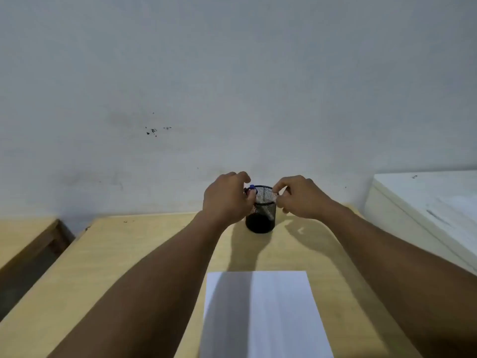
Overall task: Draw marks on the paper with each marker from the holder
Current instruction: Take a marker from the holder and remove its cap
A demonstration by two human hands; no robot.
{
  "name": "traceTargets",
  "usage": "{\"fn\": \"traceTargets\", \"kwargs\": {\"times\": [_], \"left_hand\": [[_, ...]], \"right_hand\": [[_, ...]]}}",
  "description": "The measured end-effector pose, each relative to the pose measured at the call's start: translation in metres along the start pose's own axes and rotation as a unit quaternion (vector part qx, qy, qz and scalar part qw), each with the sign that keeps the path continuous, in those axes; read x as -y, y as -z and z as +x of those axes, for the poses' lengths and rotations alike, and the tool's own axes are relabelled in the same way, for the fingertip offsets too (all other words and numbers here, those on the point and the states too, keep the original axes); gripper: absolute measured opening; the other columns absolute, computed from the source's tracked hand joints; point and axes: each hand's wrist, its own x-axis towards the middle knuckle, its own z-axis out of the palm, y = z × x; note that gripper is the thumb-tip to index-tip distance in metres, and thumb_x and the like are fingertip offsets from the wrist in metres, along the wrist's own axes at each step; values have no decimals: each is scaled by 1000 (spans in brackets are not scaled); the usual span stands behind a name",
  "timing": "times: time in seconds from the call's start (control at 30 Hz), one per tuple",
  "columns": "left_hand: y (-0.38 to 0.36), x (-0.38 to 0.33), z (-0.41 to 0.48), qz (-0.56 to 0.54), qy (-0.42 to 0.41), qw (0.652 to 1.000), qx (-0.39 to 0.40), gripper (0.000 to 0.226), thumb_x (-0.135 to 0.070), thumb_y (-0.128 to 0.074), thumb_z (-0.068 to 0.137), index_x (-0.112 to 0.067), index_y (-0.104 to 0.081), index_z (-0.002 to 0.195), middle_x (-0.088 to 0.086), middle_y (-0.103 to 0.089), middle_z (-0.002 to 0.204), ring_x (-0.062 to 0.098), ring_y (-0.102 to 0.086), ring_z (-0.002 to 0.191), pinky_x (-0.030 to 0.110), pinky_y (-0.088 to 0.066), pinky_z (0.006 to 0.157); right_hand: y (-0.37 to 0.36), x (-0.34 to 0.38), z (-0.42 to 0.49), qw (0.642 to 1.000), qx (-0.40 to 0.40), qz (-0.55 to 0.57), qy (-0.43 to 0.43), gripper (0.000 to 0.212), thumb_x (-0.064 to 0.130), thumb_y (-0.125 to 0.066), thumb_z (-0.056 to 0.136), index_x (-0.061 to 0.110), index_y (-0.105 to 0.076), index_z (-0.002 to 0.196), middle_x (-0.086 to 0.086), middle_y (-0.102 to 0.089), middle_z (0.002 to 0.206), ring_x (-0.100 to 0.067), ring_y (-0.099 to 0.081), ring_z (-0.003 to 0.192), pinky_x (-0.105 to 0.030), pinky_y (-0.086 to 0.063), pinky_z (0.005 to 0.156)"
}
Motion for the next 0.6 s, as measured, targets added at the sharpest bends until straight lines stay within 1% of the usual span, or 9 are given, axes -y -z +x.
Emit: {"fn": "traceTargets", "kwargs": {"times": [0.03, 0.1, 0.2, 0.3, 0.37, 0.4, 0.5, 0.53, 0.6], "left_hand": [[-2, 1, 8, 9, -2, 1000, 5, 36, -42, -57, 93, -26, -66, 124, -2, -71, 111, 21, -61, 113, 34, -48, 80], [-7, 3, 21, 26, -7, 1000, 10, 33, -42, -59, 92, -25, -70, 119, -1, -74, 109, 23, -62, 112, 34, -46, 78], [-9, 2, 28, 37, -7, 999, 26, 25, -40, -61, 90, -25, -75, 104, 0, -77, 99, 24, -66, 104, 32, -43, 72], [-7, 4, 27, 42, -10, 999, 13, 23, -41, -61, 89, -25, -77, 94, 0, -78, 94, 25, -67, 97, 33, -46, 72], [1, 2, 23, 23, -5, 1000, -3, 24, -41, -60, 90, -24, -77, 92, -1, -77, 92, 24, -68, 95, 34, -49, 74], [7, 0, 19, 7, 0, 1000, -14, 24, -41, -60, 91, -24, -76, 92, -2, -77, 91, 24, -68, 94, 34, -49, 74], [26, -3, 8, -60, 19, 996, -58, 21, -41, -62, 90, -24, -75, 89, -6, -76, 84, 21, -69, 87, 32, -51, 69], [34, -4, 3, -82, 28, 994, -69, 21, -41, -62, 90, -24, -75, 88, -8, -75, 81, 19, -70, 85, 32, -53, 69], [48, -5, -7, -125, 42, 987, -92, 21, -41, -63, 90, -23, -74, 86, -13, -71, 75, 16, -70, 81, 34, -58, 71]], "right_hand": [[0, -2, 6, 1000, 0, 9, -1, 16, 22, -66, 85, 27, -73, 98, -1, -77, 78, -21, -77, 79, -27, -53, 65], [1, -3, 15, 1000, -3, 11, -5, 18, 22, -65, 84, 26, -74, 99, -3, -77, 80, -22, -76, 80, -27, -55, 68], [-2, 0, 21, 1000, 3, 13, -7, 20, 22, -65, 84, 24, -74, 102, -4, -76, 82, -24, -76, 82, -27, -54, 68], [-2, 5, 17, 1000, 3, 4, -2, 19, 20, -65, 85, 23, -75, 101, -4, -74, 77, -26, -75, 82, -28, -53, 67], [0, 12, 11, 1000, 2, 5, 0, 17, 20, -65, 84, 24, -74, 97, -3, -73, 76, -26, -76, 81, -32, -56, 71], [2, 16, 7, 1000, 4, 3, 1, 16, 19, -65, 84, 24, -74, 96, -3, -73, 76, -26, -75, 80, -32, -56, 70], [7, 32, -10, 1000, 3, 5, 5, 16, 16, -62, 85, 21, -76, 91, -3, -72, 75, -23, -69, 71, -26, -48, 60], [9, 38, -17, 1000, 4, 14, 3, 17, 15, -61, 86, 19, -77, 89, -3, -73, 75, -22, -68, 70, -25, -47, 58], [11, 50, -31, 998, 16, 58, -7, 17, 16, -62, 90, 9, -78, 88, -8, -76, 78, -23, -72, 70, -25, -51, 58]]}}
